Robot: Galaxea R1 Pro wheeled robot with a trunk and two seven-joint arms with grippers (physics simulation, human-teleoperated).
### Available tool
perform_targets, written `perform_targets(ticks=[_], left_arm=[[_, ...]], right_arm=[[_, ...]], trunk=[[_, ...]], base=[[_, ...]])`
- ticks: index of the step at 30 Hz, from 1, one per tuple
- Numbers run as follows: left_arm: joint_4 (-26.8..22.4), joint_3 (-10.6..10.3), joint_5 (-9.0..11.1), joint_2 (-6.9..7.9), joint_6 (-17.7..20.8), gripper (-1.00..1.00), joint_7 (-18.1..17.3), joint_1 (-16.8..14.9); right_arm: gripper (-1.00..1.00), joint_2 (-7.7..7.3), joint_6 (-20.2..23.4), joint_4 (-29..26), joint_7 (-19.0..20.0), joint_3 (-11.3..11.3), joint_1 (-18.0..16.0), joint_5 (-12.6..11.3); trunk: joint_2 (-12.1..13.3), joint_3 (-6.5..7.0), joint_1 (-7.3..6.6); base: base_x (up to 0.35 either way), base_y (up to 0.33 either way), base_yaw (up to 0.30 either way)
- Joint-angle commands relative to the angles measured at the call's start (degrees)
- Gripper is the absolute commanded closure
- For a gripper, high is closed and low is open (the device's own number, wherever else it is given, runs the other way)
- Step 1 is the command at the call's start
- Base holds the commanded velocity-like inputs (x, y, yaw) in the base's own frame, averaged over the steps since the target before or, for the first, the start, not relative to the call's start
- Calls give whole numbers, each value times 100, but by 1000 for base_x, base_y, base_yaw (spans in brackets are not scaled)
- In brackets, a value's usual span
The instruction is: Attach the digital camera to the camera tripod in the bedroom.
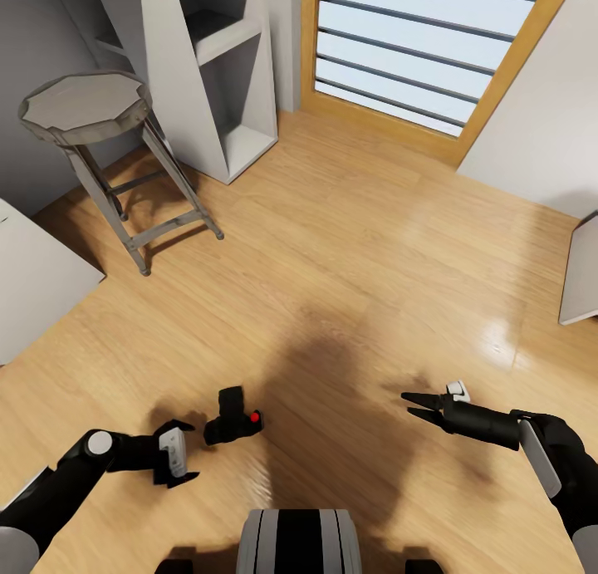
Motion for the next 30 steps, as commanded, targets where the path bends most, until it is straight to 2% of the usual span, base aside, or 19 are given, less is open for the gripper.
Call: perform_targets(ticks=[1,6,7,10,16,22,23,24,30], left_arm=[[33,-5,-47,-4,-56,-100,82,-3],[279,-13,-86,-39,-57,-100,699,-2],[386,-15,-104,-68,-60,-100,935,-1],[565,-22,-117,-121,-65,-100,1228,1],[795,-36,-94,-190,-68,-100,1445,-2],[880,-39,-100,-385,-63,-100,1526,-3],[891,-43,-111,-479,-61,-100,1600,-3],[894,-44,-115,-504,-61,-100,1623,-3],[897,-46,-125,-538,-65,-100,1656,-3]], right_arm=[[-100,0,23,0,17,-4,-2,3],[-100,0,21,0,17,-4,-2,3],[-100,0,21,0,17,-4,-2,3],[-100,0,21,0,17,-4,-2,3],[-100,0,21,0,17,-4,-2,3],[-100,0,20,0,17,-4,-2,3],[-100,0,20,0,17,-4,-2,3],[-100,0,20,0,17,-4,-2,3],[-100,0,20,0,17,-4,-2,0]], trunk=[[-1,-3,-1],[-1,-3,-1],[-1,-3,-1],[-1,-3,-1],[-1,-3,-1],[-1,-3,-1],[-1,-3,-1],[-1,-3,-1],[-1,-3,-1]], base=[[0,0,0],[0,0,0],[0,0,0],[0,0,0],[0,0,0],[0,0,0],[0,0,0],[0,0,0],[0,0,0]])
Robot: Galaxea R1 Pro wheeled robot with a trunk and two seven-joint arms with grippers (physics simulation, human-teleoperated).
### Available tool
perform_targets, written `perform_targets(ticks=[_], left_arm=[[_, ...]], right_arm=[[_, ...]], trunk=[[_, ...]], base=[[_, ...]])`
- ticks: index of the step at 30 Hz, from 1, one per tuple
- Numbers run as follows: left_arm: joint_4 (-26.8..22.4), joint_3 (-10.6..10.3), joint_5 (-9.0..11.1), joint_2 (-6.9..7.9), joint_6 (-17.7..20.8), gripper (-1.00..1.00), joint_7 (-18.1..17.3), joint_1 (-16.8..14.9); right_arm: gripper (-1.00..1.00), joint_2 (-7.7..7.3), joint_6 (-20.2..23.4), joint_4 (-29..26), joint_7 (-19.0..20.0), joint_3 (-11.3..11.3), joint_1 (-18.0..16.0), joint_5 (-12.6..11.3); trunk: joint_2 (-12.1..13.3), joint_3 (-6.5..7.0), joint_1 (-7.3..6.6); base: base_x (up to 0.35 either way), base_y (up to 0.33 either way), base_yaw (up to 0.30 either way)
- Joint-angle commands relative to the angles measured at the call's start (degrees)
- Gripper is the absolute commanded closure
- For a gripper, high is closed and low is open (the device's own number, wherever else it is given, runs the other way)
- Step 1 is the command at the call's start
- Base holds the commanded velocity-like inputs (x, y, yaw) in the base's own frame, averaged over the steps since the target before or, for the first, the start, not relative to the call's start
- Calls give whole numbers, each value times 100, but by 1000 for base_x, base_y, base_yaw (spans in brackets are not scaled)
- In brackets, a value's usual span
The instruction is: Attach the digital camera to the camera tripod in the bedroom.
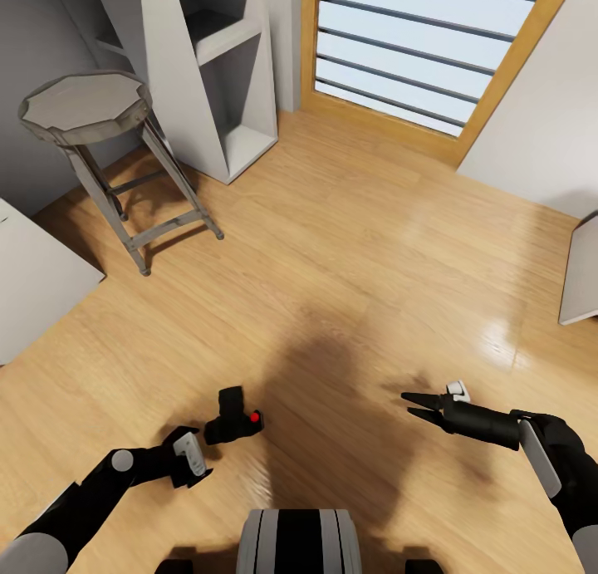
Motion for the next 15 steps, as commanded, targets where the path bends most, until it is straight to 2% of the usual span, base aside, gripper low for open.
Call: perform_targets(ticks=[1,15], left_arm=[[-3,-9,-60,1,-58,-100,8,-2],[-42,-3,-62,4,-62,-100,18,-2]], right_arm=[[-100,0,22,0,17,-4,-2,1],[-100,0,-20,-171,14,5,-2,24]], trunk=[[-1,-3,-1],[-1,-3,-1]], base=[[0,0,0],[0,0,0]])
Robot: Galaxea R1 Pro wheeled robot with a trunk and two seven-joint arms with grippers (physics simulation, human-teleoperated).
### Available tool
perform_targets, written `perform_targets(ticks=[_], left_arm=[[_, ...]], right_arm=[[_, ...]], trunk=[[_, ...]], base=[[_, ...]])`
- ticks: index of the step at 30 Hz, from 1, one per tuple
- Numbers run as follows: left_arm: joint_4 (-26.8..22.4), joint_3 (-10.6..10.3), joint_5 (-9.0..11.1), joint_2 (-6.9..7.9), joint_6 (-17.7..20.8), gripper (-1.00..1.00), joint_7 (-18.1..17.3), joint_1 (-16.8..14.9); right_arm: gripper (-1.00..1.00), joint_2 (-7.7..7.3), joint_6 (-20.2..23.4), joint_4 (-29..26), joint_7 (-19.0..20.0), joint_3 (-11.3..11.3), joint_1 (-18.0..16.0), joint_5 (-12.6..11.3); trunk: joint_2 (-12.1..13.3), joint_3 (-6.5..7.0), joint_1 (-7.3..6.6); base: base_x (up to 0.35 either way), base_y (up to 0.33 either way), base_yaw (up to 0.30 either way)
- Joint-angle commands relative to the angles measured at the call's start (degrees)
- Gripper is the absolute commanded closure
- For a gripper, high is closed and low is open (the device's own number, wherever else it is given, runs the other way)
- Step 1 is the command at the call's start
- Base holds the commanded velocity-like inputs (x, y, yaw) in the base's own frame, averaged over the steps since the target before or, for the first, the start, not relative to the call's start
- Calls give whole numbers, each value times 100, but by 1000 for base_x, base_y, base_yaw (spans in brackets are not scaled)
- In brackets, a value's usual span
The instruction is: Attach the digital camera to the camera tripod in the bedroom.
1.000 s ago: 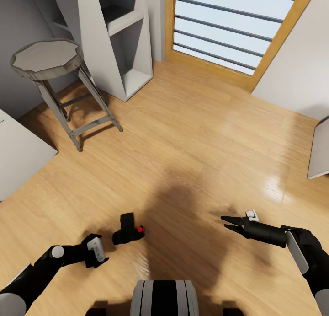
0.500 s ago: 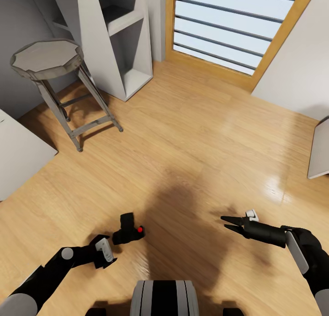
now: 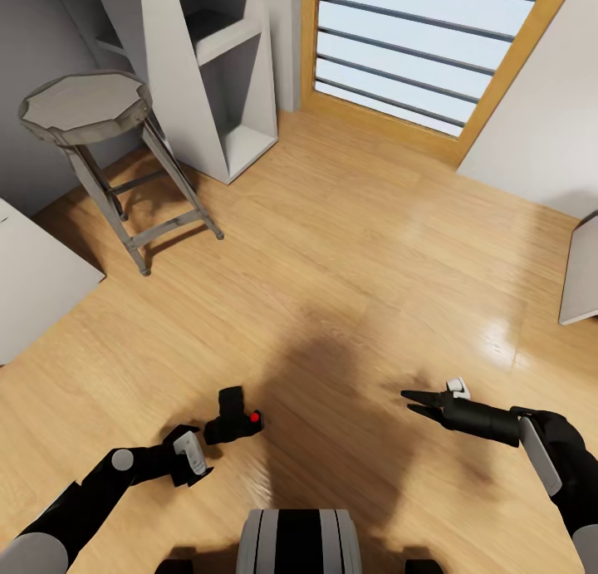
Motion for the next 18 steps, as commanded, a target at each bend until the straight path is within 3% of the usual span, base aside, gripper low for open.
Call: perform_targets(ticks=[1,18], left_arm=[[-9,-8,-60,5,-58,-100,5,-2],[-82,5,-60,42,-58,-100,19,-2]], right_arm=[[-100,0,21,-39,11,-2,-2,8],[-100,-9,46,-197,-8,6,-2,177]], trunk=[[-1,-3,-1],[-1,-3,-1]], base=[[0,0,0],[0,0,0]])
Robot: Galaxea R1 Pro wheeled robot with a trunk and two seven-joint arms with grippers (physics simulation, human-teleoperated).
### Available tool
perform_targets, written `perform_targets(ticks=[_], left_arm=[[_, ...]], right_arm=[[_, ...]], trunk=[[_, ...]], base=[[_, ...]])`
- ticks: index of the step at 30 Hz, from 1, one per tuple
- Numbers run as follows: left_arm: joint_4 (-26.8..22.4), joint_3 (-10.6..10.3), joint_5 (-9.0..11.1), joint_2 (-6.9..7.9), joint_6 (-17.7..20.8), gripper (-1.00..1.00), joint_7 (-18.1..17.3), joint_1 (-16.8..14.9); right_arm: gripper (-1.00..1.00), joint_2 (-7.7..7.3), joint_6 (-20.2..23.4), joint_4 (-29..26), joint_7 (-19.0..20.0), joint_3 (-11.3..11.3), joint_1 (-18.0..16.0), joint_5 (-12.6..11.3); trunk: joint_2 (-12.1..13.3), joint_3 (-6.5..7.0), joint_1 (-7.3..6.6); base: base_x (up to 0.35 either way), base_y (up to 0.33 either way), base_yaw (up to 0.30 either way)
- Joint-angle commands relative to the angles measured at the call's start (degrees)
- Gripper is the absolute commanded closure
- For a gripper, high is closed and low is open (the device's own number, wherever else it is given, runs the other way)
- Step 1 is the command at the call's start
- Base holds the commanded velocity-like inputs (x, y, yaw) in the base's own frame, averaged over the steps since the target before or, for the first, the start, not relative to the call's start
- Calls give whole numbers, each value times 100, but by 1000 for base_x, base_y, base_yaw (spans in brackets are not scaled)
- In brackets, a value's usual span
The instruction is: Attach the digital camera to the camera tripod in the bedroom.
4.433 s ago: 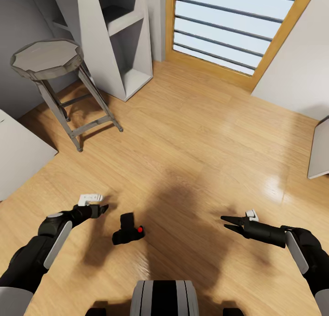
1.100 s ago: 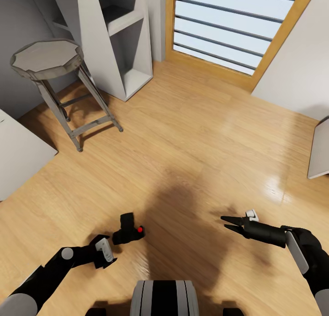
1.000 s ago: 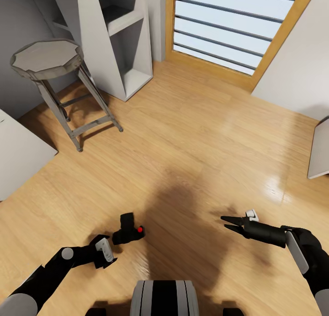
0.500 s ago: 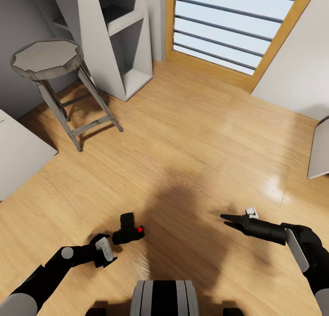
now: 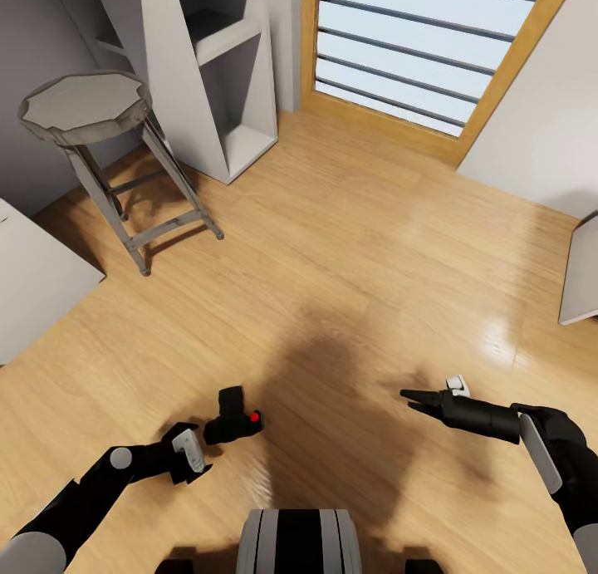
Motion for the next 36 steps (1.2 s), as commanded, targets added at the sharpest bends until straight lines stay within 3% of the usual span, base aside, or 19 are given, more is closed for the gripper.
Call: perform_targets(ticks=[1,15,22,36], left_arm=[[-5,-9,-60,4,-58,-100,6,-2],[-30,-3,-60,8,-58,-100,9,-2],[-32,-3,-60,8,-58,-100,319,-18],[-32,-3,-67,8,-58,-100,375,-20]], right_arm=[[-100,0,23,0,16,-4,-2,7],[-100,-6,18,14,2,-4,-2,37],[-100,-3,15,16,-67,-4,-2,38],[-100,-3,-3,16,-74,-4,-2,38]], trunk=[[-1,-3,-1],[-1,-3,-1],[-1,-3,-1],[-1,-3,-1]], base=[[0,0,0],[0,0,-27],[0,0,-115],[0,0,-7]])
